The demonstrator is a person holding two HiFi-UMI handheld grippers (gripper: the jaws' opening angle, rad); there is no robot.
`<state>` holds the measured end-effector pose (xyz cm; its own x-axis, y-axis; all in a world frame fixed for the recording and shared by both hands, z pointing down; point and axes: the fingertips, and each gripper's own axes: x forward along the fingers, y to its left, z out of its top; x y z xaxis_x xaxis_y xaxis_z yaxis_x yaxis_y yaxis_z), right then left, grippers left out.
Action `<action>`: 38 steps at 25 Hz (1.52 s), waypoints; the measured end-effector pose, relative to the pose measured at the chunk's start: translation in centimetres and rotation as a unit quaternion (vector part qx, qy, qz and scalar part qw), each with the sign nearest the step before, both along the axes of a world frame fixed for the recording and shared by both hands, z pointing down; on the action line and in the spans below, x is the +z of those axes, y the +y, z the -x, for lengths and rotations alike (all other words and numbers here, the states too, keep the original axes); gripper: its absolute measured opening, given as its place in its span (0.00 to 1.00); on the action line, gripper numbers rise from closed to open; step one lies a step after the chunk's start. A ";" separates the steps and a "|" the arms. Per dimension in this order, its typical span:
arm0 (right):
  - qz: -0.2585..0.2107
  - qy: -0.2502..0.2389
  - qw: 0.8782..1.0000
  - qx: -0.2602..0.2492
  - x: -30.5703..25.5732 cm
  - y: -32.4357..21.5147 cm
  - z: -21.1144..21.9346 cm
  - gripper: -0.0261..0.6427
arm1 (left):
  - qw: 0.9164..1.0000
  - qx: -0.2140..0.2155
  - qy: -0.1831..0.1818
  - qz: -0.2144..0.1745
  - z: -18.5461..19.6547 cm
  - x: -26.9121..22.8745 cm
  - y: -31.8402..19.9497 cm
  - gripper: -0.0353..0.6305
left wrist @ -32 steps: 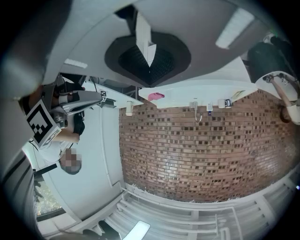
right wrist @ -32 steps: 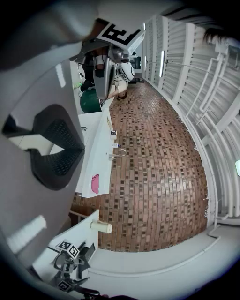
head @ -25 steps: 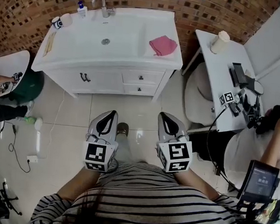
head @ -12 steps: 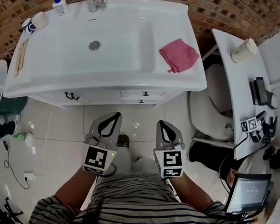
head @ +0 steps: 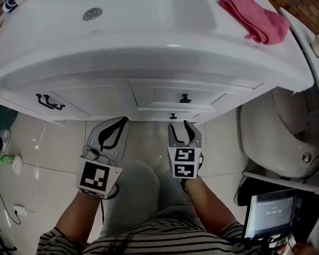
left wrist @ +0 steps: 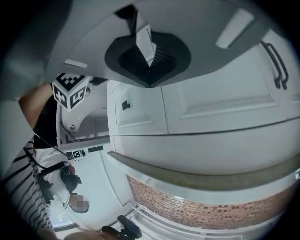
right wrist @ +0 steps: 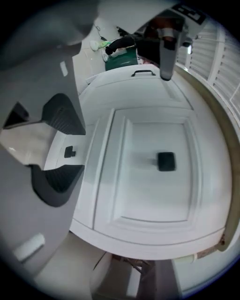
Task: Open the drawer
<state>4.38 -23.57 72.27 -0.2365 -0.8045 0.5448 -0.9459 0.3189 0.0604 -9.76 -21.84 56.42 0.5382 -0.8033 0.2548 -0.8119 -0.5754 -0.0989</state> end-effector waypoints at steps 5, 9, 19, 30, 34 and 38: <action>-0.003 0.042 0.999 0.010 6.8 -2.3 0.4 0.34 | 1.000 -0.023 0.014 -0.014 1.4 1.9 -0.3 0.08; -0.009 0.053 0.998 0.023 8.5 -3.7 0.4 0.33 | 0.999 -0.031 0.009 -0.032 2.4 1.6 0.0 0.08; 0.006 0.048 0.999 0.012 8.7 -2.6 0.4 0.23 | 0.997 -0.066 0.006 -0.044 4.1 0.7 0.6 0.08; 0.073 0.037 0.996 -0.041 8.7 9.3 0.4 0.22 | 0.994 -0.089 0.025 -0.064 5.1 -1.0 2.9 0.08; 0.086 0.035 0.994 -0.050 8.7 12.9 0.4 0.22 | 0.993 -0.090 0.035 -0.074 5.1 -1.7 4.1 0.08; 0.096 0.032 0.993 -0.055 8.7 15.3 0.5 0.22 | 0.992 -0.093 0.046 -0.077 5.4 -1.8 5.2 0.08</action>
